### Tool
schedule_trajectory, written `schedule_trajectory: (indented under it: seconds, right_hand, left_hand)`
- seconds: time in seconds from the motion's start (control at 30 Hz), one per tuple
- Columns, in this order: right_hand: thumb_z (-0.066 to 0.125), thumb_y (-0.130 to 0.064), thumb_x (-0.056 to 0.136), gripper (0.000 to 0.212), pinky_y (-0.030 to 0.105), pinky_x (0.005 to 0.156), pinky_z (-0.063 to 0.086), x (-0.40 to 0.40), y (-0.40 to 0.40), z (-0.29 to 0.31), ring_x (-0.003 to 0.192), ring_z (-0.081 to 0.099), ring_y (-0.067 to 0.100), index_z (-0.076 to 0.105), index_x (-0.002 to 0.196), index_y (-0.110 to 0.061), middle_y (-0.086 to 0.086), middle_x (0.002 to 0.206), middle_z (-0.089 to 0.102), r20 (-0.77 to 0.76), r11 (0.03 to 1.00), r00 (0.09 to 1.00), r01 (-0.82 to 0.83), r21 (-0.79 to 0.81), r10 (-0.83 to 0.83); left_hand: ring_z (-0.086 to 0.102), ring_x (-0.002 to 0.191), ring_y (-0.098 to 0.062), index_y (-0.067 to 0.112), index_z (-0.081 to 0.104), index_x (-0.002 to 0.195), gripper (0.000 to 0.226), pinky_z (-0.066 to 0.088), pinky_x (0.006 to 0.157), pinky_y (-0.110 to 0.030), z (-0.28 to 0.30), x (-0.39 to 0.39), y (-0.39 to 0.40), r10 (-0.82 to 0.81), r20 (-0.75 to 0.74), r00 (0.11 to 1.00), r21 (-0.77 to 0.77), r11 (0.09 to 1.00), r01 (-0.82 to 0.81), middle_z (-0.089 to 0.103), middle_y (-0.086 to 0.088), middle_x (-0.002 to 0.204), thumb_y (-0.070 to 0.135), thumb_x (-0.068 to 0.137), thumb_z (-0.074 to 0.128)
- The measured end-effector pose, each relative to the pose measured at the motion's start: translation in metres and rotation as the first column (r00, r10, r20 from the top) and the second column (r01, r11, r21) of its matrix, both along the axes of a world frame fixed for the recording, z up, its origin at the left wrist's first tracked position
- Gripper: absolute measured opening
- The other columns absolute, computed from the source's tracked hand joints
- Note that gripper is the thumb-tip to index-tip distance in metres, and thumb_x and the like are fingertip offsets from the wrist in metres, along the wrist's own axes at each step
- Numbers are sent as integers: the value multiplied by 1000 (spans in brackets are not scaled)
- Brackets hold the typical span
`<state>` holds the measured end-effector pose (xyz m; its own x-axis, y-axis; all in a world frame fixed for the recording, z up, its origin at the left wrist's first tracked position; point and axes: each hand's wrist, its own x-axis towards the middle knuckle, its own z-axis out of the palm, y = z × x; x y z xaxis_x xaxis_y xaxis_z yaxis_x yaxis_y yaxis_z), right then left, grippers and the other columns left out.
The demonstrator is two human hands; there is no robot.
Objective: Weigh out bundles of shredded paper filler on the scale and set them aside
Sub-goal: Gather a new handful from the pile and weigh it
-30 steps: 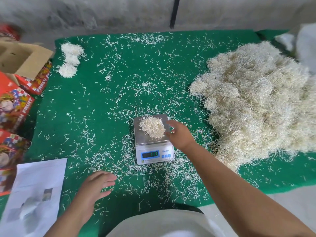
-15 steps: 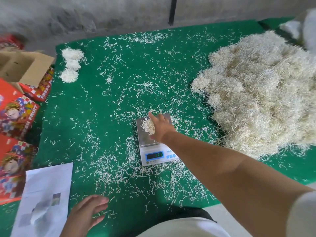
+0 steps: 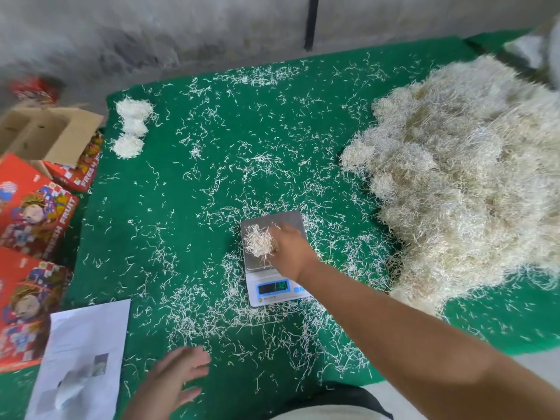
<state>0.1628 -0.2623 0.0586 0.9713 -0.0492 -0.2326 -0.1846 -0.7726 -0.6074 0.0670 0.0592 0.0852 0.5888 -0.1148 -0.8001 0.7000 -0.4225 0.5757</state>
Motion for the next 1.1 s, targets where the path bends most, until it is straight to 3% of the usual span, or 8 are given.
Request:
schedule_trajectory:
  seconds: [0.13,0.33,0.5,0.6,0.7,0.8,0.93,1.1]
  right_hand:
    - [77,-6,86,41,37,97,55,-45,-7,33,108,57,28,59,123,-12,4,106,54,160,997,987,-38,72,26]
    - [80,-5,84,59,37,95,53,-95,-23,91,107,53,16,61,136,-24,-4,114,53,311,957,945,-175,230,99]
    - [73,7,78,84,38,112,47,-120,-42,118,131,52,19,47,153,-21,2,139,52,373,947,928,-146,288,29]
    - [80,-2,81,107,19,103,47,-139,-67,122,118,50,-6,23,164,-40,-8,140,45,338,944,938,-45,328,-72]
    - [88,-37,83,112,18,109,40,-160,-93,124,127,44,-11,11,163,-52,-18,148,40,293,923,940,53,382,-175]
    - [83,-61,80,99,24,110,45,-179,-121,123,133,47,-8,23,159,-55,-28,149,44,226,889,933,161,429,-278]
    - [81,-43,90,44,24,83,57,-194,-153,113,99,67,-1,65,132,-39,-21,112,70,153,808,926,211,550,-346]
    - [74,-25,97,8,23,60,52,-196,-164,102,65,56,3,71,100,-32,-9,81,68,158,743,942,124,658,-297]
  left_hand:
    - [70,111,-11,36,57,134,79,57,99,-48,39,26,-63,-36,176,984,-73,996,49,66,13,132,86,73,66]
    - [57,125,-16,62,24,153,103,45,110,-62,99,54,-162,-118,381,917,-269,935,232,19,3,170,84,65,74]
    - [57,130,-11,58,51,138,88,52,104,-38,116,44,-211,-395,334,856,-167,869,467,44,4,156,97,60,61]
    - [76,87,-7,22,71,115,61,60,64,-23,108,39,-240,-193,215,957,-321,912,256,78,-1,110,43,61,92]
    - [77,88,-21,7,69,117,45,64,80,-41,108,34,-264,-94,199,976,-293,944,151,80,-7,97,18,77,87]
    - [73,100,-30,22,73,111,43,61,92,-50,109,29,-274,61,178,982,-303,953,-4,74,-15,114,23,71,87]
    - [66,88,-21,84,47,104,103,48,51,-16,122,12,-303,195,187,963,-229,962,-151,56,-8,130,-17,88,57]
    - [57,64,9,75,28,131,91,53,61,-16,124,-13,-318,67,360,931,-184,983,0,57,-25,139,-7,99,53]
